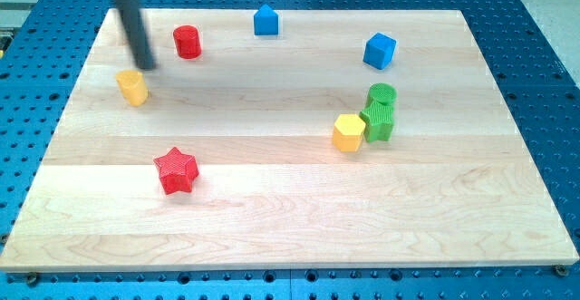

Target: Slide the yellow blocks into the green blocks

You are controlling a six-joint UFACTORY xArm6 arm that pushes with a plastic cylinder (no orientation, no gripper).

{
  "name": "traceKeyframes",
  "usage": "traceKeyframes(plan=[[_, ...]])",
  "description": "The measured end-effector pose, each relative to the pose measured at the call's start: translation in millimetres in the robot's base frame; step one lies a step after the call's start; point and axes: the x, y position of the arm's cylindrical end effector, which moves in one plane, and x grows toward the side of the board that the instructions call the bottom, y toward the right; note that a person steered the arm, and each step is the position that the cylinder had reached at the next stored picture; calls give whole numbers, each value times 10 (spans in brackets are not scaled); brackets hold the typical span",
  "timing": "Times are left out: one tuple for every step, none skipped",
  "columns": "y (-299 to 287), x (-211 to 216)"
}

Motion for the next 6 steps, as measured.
traceKeyframes(plan=[[298, 553], [1476, 719], [2277, 741], [1328, 432], [797, 1040], [1686, 1239]])
